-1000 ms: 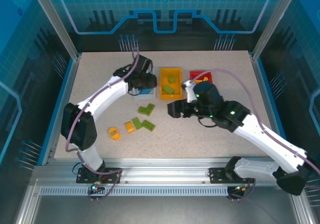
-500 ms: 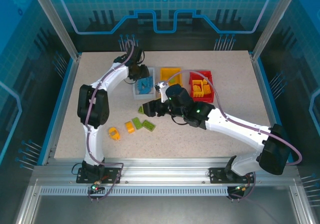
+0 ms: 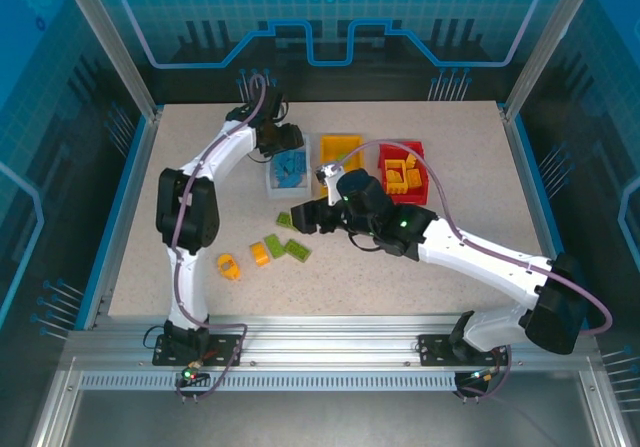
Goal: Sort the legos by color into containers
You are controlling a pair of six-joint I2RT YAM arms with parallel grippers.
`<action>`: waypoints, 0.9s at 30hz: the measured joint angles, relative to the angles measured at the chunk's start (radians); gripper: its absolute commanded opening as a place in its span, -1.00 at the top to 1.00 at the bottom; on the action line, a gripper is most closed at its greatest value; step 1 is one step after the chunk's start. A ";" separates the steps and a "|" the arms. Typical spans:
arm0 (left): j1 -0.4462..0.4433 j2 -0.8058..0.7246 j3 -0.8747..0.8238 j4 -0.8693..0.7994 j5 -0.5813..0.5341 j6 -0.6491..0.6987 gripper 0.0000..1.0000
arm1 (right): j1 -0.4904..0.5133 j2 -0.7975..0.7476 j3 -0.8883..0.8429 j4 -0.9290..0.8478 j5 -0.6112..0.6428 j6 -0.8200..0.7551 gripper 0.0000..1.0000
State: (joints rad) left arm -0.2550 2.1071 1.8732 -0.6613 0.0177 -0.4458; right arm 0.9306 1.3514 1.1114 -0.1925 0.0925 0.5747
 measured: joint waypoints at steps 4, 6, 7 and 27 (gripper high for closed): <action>-0.010 -0.195 -0.106 -0.004 0.002 -0.014 -0.13 | 0.072 0.032 0.010 -0.054 0.062 -0.060 -0.47; -0.015 -0.361 -0.196 -0.004 -0.006 -0.030 -0.14 | 0.128 0.098 0.040 -0.083 0.086 -0.082 -0.45; -0.017 -0.434 -0.236 -0.009 -0.013 -0.036 -0.14 | 0.147 0.129 0.055 -0.089 0.093 -0.088 -0.45; -0.016 -1.547 -0.660 -0.576 -0.321 -0.264 -0.22 | 0.318 1.004 0.898 -0.377 0.129 -0.115 -0.59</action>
State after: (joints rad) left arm -0.2710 0.5598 1.2133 -1.2377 -0.3031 -0.7101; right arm 1.2488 2.3554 2.0098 -0.5694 0.2214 0.4595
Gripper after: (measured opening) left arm 0.609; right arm 0.808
